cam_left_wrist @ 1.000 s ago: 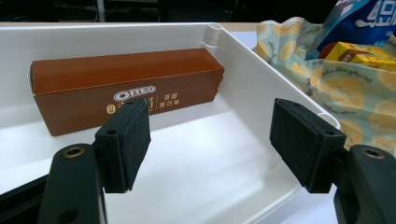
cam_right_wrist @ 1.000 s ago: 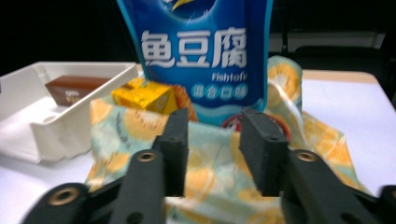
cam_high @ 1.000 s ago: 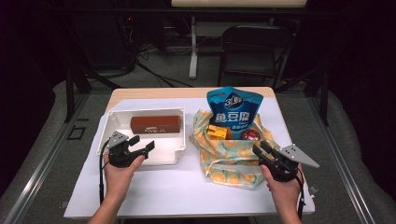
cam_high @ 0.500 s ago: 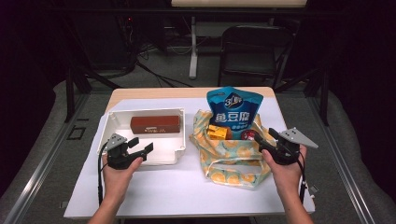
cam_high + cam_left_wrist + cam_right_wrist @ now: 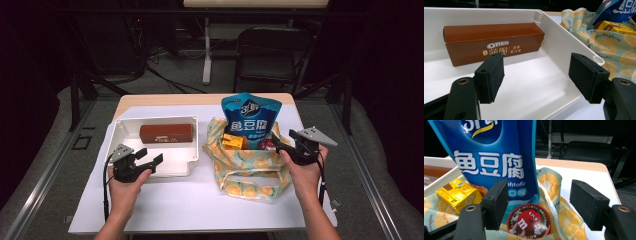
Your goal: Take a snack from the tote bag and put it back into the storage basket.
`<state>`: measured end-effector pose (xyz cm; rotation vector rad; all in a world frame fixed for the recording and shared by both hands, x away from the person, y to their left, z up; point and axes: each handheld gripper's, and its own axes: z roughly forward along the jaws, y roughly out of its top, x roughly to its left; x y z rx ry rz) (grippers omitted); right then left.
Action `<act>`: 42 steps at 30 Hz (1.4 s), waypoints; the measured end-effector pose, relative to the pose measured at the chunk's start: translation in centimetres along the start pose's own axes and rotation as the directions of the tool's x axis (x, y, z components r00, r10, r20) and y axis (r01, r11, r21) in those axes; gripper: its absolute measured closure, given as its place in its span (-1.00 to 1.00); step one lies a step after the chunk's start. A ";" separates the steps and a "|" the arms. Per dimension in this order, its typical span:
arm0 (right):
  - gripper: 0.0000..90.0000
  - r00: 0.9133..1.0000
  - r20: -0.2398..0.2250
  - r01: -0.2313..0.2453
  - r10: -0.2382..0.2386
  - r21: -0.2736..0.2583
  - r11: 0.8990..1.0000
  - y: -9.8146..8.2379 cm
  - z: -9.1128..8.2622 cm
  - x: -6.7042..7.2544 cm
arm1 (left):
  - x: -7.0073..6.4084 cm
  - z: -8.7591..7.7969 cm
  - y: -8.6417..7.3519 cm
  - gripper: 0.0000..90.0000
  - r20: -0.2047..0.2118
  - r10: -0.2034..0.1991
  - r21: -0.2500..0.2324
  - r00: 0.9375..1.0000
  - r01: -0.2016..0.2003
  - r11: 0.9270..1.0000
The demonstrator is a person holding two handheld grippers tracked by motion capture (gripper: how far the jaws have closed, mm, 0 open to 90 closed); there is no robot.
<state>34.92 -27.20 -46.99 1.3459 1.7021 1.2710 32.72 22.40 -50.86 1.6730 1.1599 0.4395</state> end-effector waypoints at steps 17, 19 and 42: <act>-0.33 1.000 -0.006 0.006 -0.006 0.001 1.000 1.8 2.2 0.2 | 0.0 -0.2 0.1 -0.55 0.004 -0.004 -0.008 1.000 0.005 1.000; -0.33 1.000 -0.007 0.001 -0.001 -0.002 1.000 1.9 2.5 0.3 | 0.1 -0.2 0.1 -0.55 0.004 -0.008 -0.004 1.000 0.008 1.000; -0.26 0.999 -0.037 0.027 -0.027 -0.014 1.000 2.9 5.1 1.3 | 0.1 -0.1 0.0 -0.55 0.009 -0.010 0.011 1.000 0.010 1.000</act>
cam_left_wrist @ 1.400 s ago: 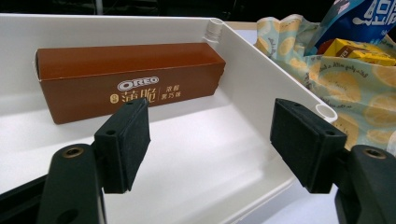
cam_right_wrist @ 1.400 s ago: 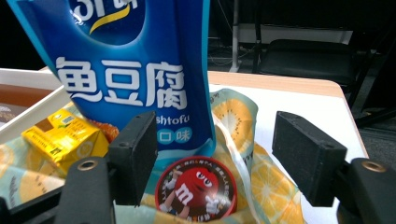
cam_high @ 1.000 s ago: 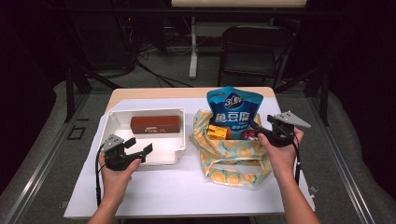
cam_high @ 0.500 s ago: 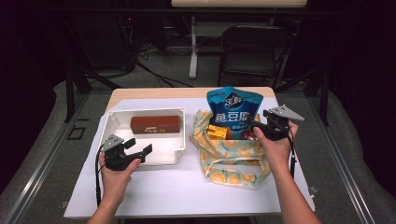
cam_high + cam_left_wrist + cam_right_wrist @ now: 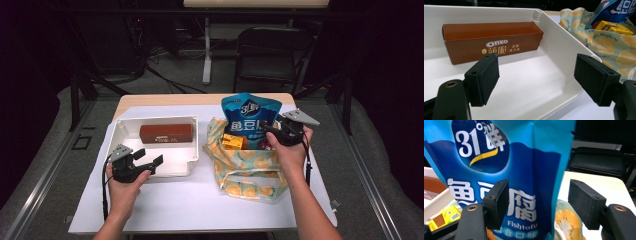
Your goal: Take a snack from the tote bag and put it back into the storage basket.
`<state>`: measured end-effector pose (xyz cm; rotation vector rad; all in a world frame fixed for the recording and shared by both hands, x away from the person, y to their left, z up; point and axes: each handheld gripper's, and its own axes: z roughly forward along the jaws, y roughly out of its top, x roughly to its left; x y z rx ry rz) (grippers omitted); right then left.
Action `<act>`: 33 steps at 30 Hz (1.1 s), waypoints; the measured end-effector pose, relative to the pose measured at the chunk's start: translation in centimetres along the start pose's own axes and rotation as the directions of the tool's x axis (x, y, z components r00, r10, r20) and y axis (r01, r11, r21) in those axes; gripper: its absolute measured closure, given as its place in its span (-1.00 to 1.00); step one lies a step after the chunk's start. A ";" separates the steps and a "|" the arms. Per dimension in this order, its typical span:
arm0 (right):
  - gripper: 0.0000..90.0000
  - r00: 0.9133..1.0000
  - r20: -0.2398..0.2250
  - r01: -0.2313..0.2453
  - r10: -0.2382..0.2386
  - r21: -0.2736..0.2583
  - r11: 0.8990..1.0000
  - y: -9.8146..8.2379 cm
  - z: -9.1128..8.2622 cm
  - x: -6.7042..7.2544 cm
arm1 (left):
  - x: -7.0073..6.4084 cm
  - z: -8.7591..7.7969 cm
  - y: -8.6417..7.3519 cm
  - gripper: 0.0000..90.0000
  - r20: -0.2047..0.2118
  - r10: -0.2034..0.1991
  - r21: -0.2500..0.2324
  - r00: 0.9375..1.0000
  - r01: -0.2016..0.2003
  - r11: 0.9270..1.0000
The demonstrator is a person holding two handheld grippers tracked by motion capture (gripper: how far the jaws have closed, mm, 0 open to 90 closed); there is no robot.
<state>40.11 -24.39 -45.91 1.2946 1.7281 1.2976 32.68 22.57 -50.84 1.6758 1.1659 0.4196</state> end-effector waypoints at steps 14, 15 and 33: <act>0.19 0.999 -0.028 0.032 -0.032 0.008 0.999 0.1 1.6 1.6 | 0.0 0.1 -0.1 -0.54 0.004 -0.006 0.008 1.000 0.006 1.000; 0.31 0.999 -0.031 0.033 -0.033 -0.001 0.999 0.1 1.5 1.6 | 0.0 0.1 -0.1 -0.54 0.003 -0.006 0.009 1.000 0.006 1.000; 1.00 0.996 -0.079 0.050 -0.049 0.014 0.999 0.7 1.2 2.6 | -0.1 0.3 0.0 -0.52 0.024 -0.017 0.000 1.000 0.017 1.000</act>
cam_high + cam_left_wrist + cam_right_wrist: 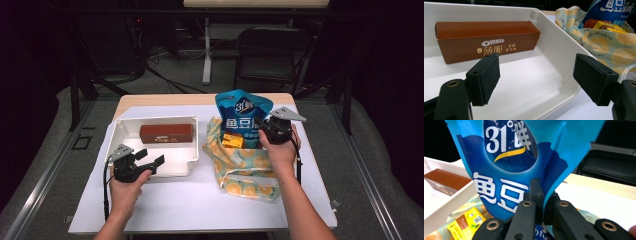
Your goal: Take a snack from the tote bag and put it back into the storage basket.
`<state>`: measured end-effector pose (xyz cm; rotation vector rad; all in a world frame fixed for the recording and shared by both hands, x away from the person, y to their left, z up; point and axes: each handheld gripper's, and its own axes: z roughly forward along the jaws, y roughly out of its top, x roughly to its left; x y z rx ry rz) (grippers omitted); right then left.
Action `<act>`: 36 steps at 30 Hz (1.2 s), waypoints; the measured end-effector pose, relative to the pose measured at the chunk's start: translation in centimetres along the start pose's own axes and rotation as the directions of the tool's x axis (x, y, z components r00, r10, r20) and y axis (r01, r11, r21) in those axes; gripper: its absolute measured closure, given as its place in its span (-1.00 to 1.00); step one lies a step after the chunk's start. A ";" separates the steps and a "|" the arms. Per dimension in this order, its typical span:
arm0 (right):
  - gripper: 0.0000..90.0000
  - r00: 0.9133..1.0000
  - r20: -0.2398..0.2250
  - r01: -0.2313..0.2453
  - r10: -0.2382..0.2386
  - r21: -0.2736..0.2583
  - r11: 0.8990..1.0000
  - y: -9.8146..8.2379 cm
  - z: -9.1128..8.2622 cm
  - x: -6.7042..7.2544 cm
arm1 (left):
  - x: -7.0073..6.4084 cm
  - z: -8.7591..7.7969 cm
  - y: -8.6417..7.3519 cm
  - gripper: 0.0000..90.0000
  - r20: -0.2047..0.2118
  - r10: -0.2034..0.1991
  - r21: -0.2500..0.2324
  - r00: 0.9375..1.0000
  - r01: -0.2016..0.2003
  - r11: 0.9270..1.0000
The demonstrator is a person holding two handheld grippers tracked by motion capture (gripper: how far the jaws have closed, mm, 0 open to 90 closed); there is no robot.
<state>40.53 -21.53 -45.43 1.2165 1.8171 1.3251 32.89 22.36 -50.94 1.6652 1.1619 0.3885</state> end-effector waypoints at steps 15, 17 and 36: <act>1.00 1.000 0.019 0.001 0.000 -0.052 0.999 3.3 -2.0 0.5 | -0.2 -0.2 1.6 -0.52 0.009 0.014 -0.031 1.000 -0.013 0.999; 1.00 1.000 0.018 0.003 -0.001 -0.057 0.998 3.7 -2.2 0.5 | -0.4 -0.2 1.9 -0.52 0.009 0.020 -0.033 1.000 -0.020 0.999; 1.00 1.000 0.001 -0.011 0.011 -0.112 0.994 6.6 -2.8 1.6 | -1.2 0.4 3.9 -0.52 0.033 0.037 -0.064 0.999 -0.034 0.997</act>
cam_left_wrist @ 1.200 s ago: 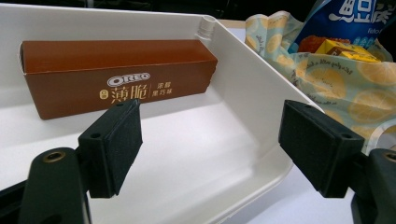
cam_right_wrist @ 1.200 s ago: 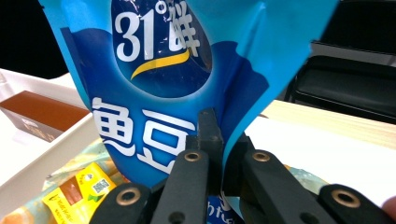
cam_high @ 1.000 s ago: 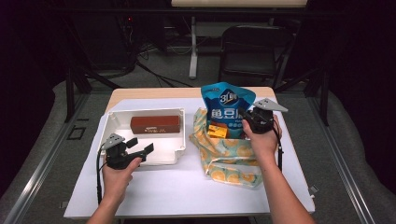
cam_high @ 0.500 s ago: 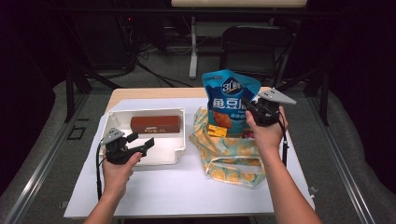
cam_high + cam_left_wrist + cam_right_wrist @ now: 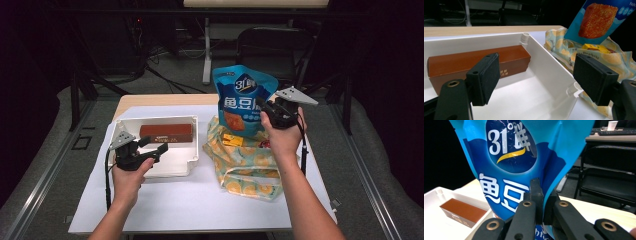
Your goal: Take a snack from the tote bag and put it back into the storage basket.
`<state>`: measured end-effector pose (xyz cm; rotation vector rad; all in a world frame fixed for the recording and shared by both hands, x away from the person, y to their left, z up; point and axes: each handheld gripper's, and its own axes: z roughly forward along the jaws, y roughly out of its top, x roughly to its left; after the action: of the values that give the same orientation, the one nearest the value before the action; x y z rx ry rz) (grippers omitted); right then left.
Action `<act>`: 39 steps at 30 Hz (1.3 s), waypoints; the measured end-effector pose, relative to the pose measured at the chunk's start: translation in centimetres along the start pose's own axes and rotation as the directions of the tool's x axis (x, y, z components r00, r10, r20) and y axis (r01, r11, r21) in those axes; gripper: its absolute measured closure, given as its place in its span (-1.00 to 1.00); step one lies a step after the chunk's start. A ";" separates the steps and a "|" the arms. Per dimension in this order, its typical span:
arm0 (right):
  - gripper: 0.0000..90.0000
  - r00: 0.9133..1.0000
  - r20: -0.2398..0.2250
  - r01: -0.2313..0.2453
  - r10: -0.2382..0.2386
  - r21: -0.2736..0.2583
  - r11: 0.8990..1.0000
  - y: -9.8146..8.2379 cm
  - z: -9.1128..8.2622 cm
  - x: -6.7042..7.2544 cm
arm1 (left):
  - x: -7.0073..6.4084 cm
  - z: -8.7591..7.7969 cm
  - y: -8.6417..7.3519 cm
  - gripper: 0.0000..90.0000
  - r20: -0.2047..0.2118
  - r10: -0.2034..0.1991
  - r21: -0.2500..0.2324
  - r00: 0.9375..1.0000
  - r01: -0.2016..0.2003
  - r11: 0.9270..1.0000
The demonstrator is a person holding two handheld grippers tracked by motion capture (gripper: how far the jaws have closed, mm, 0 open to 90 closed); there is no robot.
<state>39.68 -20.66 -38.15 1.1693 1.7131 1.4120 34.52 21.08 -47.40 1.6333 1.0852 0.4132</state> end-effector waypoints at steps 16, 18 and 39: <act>1.00 0.999 -0.054 0.007 -0.008 -0.004 1.000 0.3 0.9 2.9 | -1.3 0.9 2.0 -0.50 0.020 0.025 -0.021 0.999 -0.024 0.999; 1.00 0.998 -0.061 0.006 -0.006 -0.003 1.000 0.3 1.0 3.2 | -1.5 1.1 2.2 -0.50 0.022 0.027 -0.025 0.999 -0.027 0.999; 1.00 0.993 -0.117 0.018 -0.020 -0.020 1.000 1.2 2.2 6.2 | -2.5 1.5 4.9 -0.43 0.032 0.072 -0.053 0.997 -0.070 0.996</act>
<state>39.38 -14.07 -37.10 1.0755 1.7816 1.5084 36.50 18.17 -42.97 1.6308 0.9858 0.4555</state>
